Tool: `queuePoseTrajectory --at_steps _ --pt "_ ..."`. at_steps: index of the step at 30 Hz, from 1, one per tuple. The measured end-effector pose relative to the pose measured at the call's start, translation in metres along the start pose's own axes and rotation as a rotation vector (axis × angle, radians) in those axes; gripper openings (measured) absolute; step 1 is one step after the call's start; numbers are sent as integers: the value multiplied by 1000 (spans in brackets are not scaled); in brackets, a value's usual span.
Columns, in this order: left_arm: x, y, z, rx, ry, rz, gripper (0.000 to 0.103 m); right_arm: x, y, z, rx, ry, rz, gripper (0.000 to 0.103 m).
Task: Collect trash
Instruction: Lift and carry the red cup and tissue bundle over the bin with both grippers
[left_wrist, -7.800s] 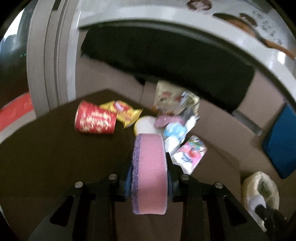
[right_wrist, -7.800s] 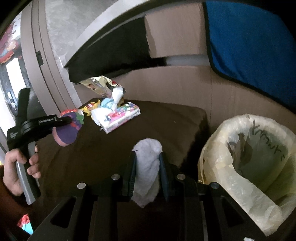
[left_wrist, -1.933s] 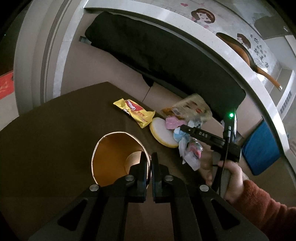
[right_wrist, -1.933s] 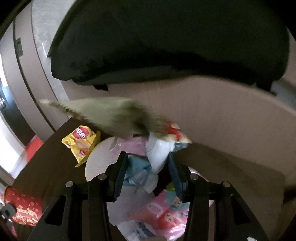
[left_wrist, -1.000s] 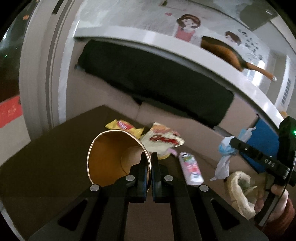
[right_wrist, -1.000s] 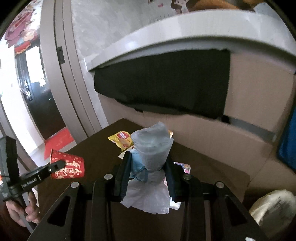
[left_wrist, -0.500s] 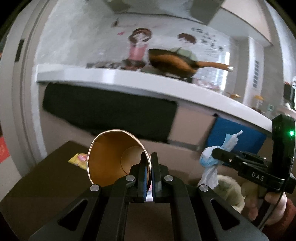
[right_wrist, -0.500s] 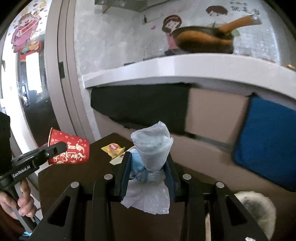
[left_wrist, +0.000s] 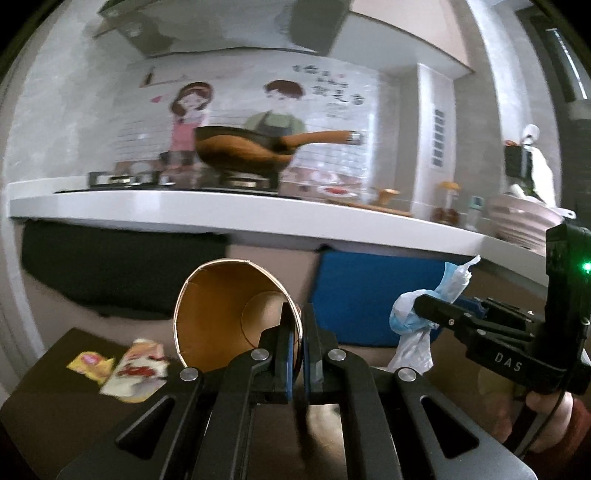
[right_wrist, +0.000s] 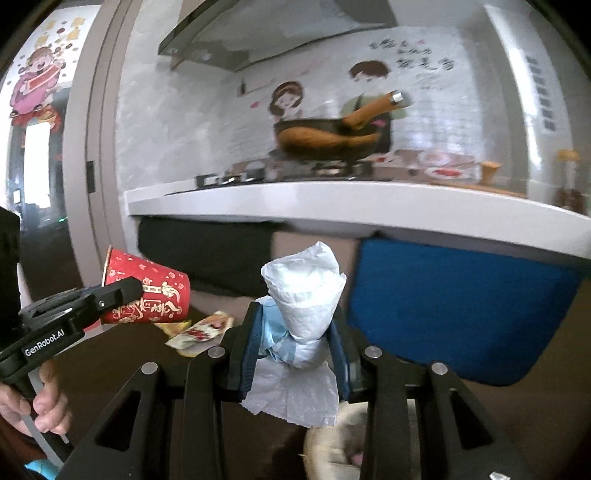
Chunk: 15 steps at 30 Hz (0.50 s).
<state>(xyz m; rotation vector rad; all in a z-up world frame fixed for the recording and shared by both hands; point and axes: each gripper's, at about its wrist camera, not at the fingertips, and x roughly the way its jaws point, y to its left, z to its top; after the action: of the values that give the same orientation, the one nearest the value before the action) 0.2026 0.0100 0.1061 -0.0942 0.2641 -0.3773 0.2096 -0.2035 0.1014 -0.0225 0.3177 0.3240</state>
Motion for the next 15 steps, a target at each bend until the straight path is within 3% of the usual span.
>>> queuePoseTrajectory --at_steps 9,15 --pt "41 -58 -1 16 38 -117 3 -42 -55 -4 43 -53 -118 32" --pt "58 -78 -18 26 79 -145 3 -46 -79 -14 74 -51 -145 32"
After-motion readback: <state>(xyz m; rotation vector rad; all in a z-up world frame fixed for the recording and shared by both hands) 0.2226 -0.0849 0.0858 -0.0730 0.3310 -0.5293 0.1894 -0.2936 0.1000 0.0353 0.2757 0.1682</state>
